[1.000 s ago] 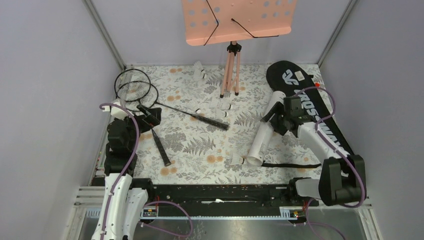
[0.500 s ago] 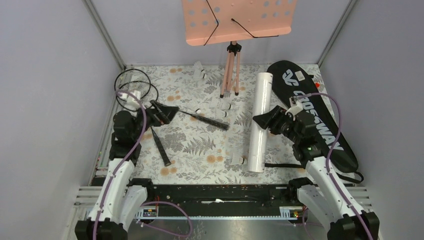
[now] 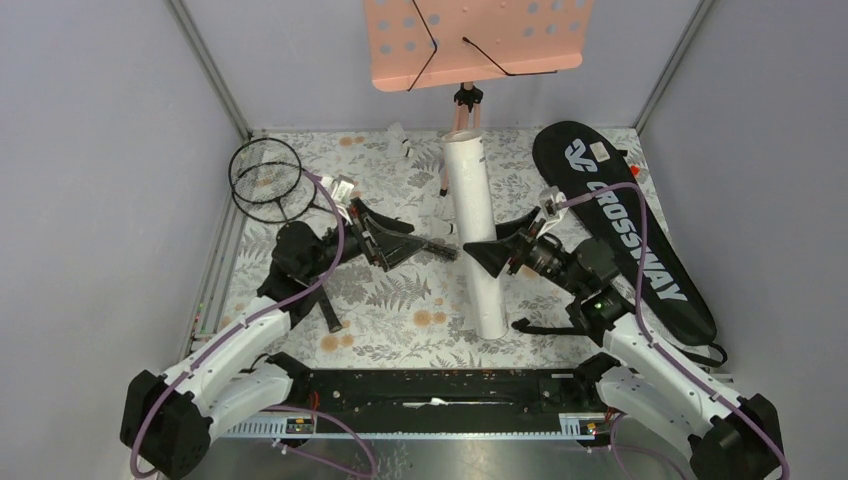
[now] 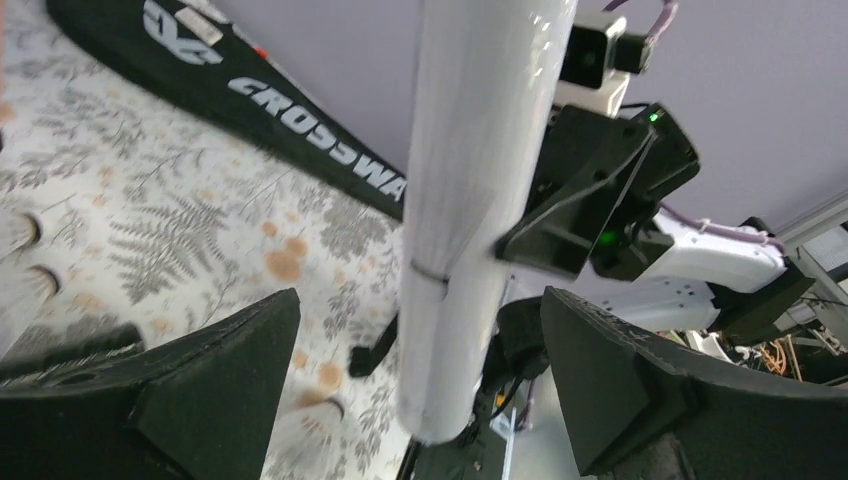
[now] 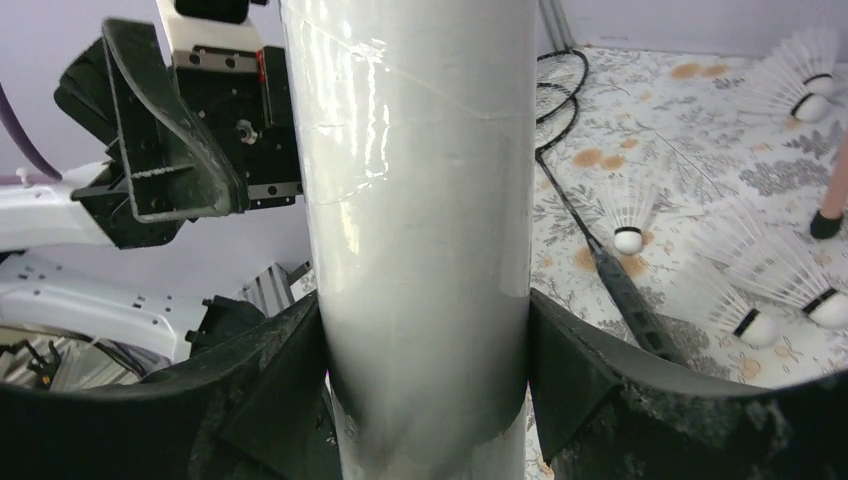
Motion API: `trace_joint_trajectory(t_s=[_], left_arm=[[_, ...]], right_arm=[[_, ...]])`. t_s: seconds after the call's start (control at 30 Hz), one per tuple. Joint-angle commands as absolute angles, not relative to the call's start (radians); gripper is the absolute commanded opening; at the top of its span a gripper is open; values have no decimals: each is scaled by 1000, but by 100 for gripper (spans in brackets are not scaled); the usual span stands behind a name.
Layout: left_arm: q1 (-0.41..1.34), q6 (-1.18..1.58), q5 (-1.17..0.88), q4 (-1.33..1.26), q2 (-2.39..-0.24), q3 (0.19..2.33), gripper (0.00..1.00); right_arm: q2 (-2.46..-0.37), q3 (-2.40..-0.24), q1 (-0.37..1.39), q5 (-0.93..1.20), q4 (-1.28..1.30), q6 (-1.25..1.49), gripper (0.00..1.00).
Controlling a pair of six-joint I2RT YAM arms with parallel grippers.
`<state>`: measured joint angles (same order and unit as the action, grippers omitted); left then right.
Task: Pack up the badminton gear
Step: Open the lid of the shuttle tube.
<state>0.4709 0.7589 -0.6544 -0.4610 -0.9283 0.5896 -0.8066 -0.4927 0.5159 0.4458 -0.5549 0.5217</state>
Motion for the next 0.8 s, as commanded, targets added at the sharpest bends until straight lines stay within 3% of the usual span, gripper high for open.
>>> trace_joint_trajectory(t_s=[0.0,0.2,0.6,0.77], left_arm=[[582,801,-445,-668,-937,638,99],[720,677,-172,-673,-928,664,99],[868,611,-33,-690,-1080,715,98],[915,544,61,-614,-1102,750,84]], right_arm=[[-829,-516,599,393,-699,423,64],[-837,-509,690,269,-713,343,65],[-910,-536,825,140,-722,225,66],[-917,-533,846,102,-728,201,66]])
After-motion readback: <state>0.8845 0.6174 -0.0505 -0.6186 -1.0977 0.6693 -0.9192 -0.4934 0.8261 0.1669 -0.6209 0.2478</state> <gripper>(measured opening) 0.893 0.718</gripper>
